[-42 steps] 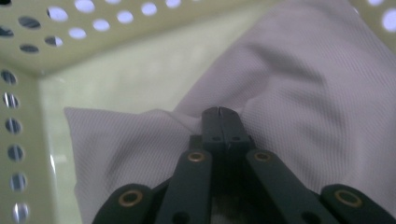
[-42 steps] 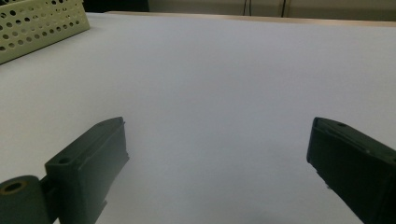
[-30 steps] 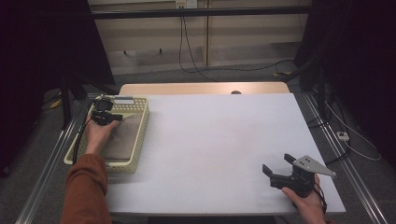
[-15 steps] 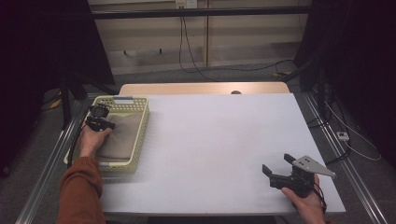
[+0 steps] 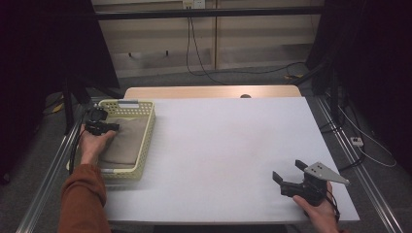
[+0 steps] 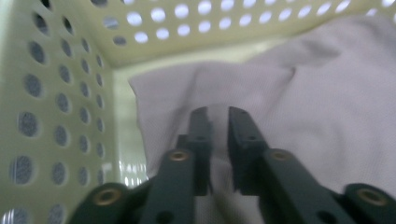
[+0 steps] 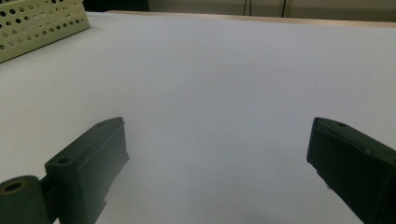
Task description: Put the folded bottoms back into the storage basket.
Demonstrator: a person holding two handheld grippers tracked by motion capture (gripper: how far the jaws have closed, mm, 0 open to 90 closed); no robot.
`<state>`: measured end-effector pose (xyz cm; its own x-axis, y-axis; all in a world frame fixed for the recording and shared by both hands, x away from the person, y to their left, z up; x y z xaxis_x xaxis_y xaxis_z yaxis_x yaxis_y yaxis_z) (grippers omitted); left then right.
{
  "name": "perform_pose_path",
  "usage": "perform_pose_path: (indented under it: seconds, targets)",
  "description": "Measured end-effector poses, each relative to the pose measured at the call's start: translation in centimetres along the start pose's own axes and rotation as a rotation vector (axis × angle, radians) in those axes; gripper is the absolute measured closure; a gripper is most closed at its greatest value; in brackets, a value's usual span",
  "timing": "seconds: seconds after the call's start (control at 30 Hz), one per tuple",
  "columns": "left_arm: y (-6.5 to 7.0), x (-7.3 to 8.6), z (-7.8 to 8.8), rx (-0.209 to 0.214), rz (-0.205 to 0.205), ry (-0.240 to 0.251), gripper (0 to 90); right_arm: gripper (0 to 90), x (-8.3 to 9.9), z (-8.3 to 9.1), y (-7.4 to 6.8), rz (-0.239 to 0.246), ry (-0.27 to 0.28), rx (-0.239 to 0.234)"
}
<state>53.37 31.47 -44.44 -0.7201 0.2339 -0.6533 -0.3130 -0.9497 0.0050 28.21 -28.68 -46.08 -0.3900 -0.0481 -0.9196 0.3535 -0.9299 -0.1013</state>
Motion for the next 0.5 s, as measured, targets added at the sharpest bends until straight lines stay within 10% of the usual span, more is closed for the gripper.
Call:
perform_pose_path:
  seconds: [0.5]
  targets:
    - [0.2,-0.6,3.0,0.028,-0.007,0.158,32.9,4.7,0.1,0.1,0.2,-0.007,0.002,-0.006]
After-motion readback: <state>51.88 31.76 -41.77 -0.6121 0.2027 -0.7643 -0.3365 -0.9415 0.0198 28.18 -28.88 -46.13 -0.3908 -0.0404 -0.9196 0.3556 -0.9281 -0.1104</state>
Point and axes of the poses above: each handheld gripper's, and its own axes: z roughly backward along the jaws, x roughly out of its underside, y roughly to its right, the point moved 3 cm from there along -z, roughly forward along the jaws, and after that the axes turned 1 degree about y, right-handed, at the moved point
